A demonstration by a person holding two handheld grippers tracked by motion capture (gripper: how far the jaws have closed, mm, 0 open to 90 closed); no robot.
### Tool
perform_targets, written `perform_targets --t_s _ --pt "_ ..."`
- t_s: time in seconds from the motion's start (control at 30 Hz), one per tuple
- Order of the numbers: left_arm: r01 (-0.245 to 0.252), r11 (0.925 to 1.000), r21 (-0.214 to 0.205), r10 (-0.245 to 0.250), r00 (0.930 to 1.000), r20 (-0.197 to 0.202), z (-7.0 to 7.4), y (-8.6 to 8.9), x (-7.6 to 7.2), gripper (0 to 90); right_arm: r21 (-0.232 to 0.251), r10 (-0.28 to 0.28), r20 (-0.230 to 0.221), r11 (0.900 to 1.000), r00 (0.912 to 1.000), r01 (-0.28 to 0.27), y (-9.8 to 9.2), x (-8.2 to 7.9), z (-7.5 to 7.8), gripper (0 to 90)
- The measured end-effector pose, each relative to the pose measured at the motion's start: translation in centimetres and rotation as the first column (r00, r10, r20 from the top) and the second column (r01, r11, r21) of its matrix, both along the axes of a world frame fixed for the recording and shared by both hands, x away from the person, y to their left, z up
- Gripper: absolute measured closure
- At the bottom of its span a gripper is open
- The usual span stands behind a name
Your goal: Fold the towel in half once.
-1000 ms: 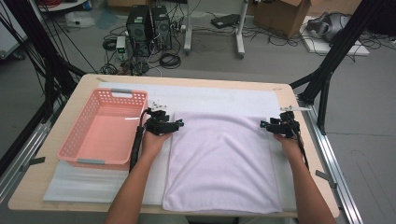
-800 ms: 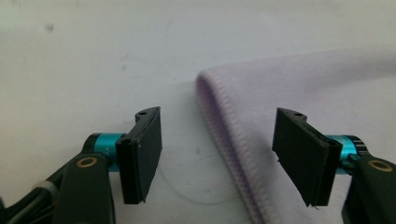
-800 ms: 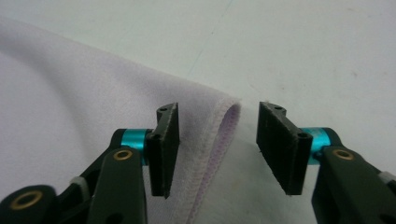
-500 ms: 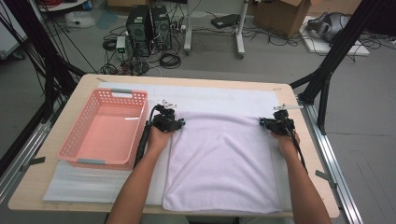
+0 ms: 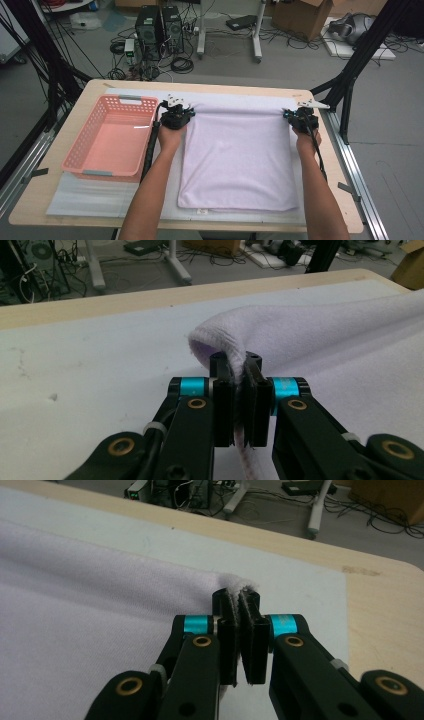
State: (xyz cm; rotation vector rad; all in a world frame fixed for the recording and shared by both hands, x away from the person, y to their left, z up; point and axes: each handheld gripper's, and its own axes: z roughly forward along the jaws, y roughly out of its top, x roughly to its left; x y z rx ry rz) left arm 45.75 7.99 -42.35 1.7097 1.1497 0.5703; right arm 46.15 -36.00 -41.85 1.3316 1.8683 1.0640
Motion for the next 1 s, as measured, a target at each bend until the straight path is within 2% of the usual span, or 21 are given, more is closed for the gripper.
perform_targets --t_s 0.07,0.1,0.13,0.17,0.23,0.3,0.37,0.43,0.47,0.53,0.63,0.67,0.7,0.73,0.77,0.8,0.9,1.0 --pt "-0.022 0.9997 0.008 0.022 0.9987 -0.045 -0.4 -0.3 0.0 80.7 -0.001 -0.030 -0.014 0.9996 0.9995 0.030 0.5 0.5 0.1 85.5" --pt "-0.013 0.9999 -0.001 0.013 0.9974 -0.071 -0.6 -0.5 0.0 75.5 0.000 -0.037 -0.014 0.9993 0.9992 0.037 0.8 0.6 0.1 81.4" --pt "0.001 0.9999 -0.011 -0.002 0.9950 -0.100 -0.8 -0.6 -0.1 65.5 0.000 -0.049 -0.012 0.9988 0.9987 0.049 1.1 0.5 0.1 74.1" --pt "0.016 0.9996 -0.022 -0.018 0.9943 -0.105 -0.9 -0.7 -0.3 60.2 0.010 -0.058 -0.024 0.9983 0.9980 0.058 1.1 0.5 0.0 67.9" --pt "0.041 0.9986 -0.035 -0.044 0.9945 -0.095 -1.0 -0.7 -0.9 55.3 0.038 -0.043 -0.064 0.9983 0.9970 0.045 0.9 0.4 -0.1 63.9" --pt "0.076 0.9966 -0.033 -0.079 0.9906 -0.111 -0.8 -0.8 -1.4 52.7 0.060 -0.035 -0.082 0.9974 0.9960 0.040 0.7 -0.1 0.1 61.7" --pt "0.084 0.9956 -0.043 -0.086 0.9941 -0.065 -0.6 -0.7 -2.4 52.3 0.073 -0.008 -0.090 0.9972 0.9959 0.014 0.6 -0.8 0.3 60.5" --pt "0.101 0.9936 -0.050 -0.104 0.9925 -0.064 -0.5 -0.6 -3.2 51.2 0.080 0.038 -0.103 0.9963 0.9940 -0.030 0.7 -1.7 0.5 58.5" --pt "0.112 0.9924 -0.050 -0.116 0.9909 -0.068 -0.4 -0.5 -3.5 50.0 0.081 0.056 -0.111 0.9956 0.9922 -0.047 0.8 -2.1 0.7 57.1" --pt "0.129 0.9903 -0.050 -0.131 0.9907 -0.037 -0.4 -0.4 -4.7 46.5 0.079 0.091 -0.123 0.9936 0.9883 -0.082 0.9 -3.2 1.0 55.7" --pt "0.143 0.9875 -0.066 -0.145 0.9890 -0.028 -0.4 -0.1 -6.4 46.6 0.042 0.127 -0.121 0.9916 0.9846 -0.122 1.1 -5.0 1.4 56.6" --pt "0.151 0.9868 -0.058 -0.154 0.9872 -0.042 -0.3 0.0 -6.9 46.8 0.038 0.132 -0.123 0.9910 0.9836 -0.129 1.2 -5.7 1.4 56.6" --pt "0.157 0.9855 -0.065 -0.159 0.9867 -0.032 -0.2 0.1 -7.4 46.3 0.040 0.135 -0.128 0.9906 0.9826 -0.131 1.2 -6.3 1.4 56.5" --pt "0.151 0.9851 -0.082 -0.153 0.9881 -0.018 -0.2 0.2 -8.2 46.3 0.048 0.144 -0.153 0.9893 0.9776 -0.138 1.1 -6.9 1.5 55.7" --pt "0.150 0.9850 -0.086 -0.151 0.9885 -0.009 -0.1 0.3 -8.9 46.7 0.057 0.145 -0.150 0.9888 0.9780 -0.138 1.1 -7.7 1.5 55.8" --pt "0.156 0.9835 -0.092 -0.157 0.9875 -0.011 -0.1 0.4 -9.6 46.8 0.062 0.147 -0.133 0.9883 0.9802 -0.139 1.1 -8.7 1.4 56.0" --pt "0.174 0.9806 -0.089 -0.177 0.9840 -0.019 -0.4 0.6 -11.6 46.9 0.090 0.159 -0.134 0.9850 0.9781 -0.147 1.1 -11.3 1.0 55.9" --pt "0.180 0.9763 -0.120 -0.185 0.9823 -0.030 -0.9 1.2 -13.6 46.7 0.095 0.162 -0.141 0.9843 0.9767 -0.149 1.0 -13.9 0.3 56.5"
